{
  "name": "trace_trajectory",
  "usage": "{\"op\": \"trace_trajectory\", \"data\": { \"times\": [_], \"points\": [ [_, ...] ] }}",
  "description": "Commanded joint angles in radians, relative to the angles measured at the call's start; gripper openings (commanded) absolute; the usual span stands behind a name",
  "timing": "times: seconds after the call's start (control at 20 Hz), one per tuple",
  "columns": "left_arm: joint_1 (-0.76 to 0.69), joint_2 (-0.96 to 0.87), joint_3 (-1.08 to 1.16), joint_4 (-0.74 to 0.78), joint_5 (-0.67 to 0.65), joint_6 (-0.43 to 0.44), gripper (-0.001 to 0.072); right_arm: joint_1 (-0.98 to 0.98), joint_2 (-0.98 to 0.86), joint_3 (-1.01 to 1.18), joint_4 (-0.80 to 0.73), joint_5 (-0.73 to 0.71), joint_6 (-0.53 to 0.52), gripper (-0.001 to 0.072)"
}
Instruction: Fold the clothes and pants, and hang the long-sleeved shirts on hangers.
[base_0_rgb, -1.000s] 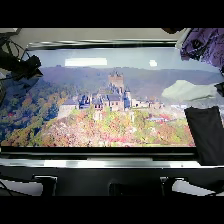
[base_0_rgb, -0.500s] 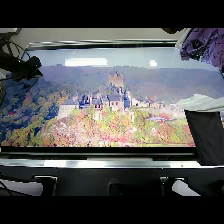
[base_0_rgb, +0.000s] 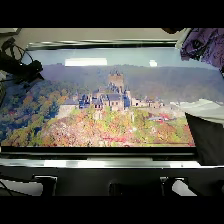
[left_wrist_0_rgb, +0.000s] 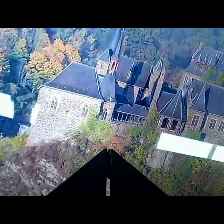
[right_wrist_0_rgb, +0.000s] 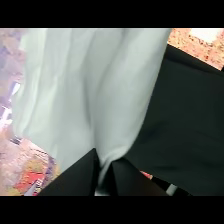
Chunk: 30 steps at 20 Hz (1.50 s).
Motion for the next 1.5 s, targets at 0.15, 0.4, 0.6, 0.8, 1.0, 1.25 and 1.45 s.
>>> {"op": "trace_trajectory", "data": {
  "times": [0.15,0.4,0.6,0.8,1.0,1.25,1.45],
  "points": [
    [0.0,0.0,-0.001,0.001,-0.01,0.002,0.0018,-0.001,0.067,-0.24,-0.196,-0.021,-0.01,0.003],
    [0.002,0.0,-0.001,0.001,-0.01,0.002,0.0018,-0.001,0.097,-0.43,-0.289,0.003,0.018,0.0031],
    [0.002,0.0,-0.001,0.001,-0.01,0.002,0.0017,-0.001,0.097,-0.496,-0.36,0.002,0.021,0.0031],
    [0.002,0.0,-0.001,0.001,-0.01,0.002,0.0017,-0.001,0.097,-0.515,-0.401,-0.002,0.022,0.0032],
    [0.002,0.0,-0.001,0.001,-0.01,0.002,0.0018,-0.001,0.097,-0.524,-0.425,0.002,0.022,0.0032],
    [0.002,0.0,-0.001,0.001,-0.01,0.003,0.0018,-0.001,0.097,-0.524,-0.427,-0.018,0.024,0.0299],
    [0.002,0.005,0.0,0.002,-0.005,0.002,0.0018,0.0,0.108,-0.495,-0.406,0.013,0.0,0.0391]
  ]
}}
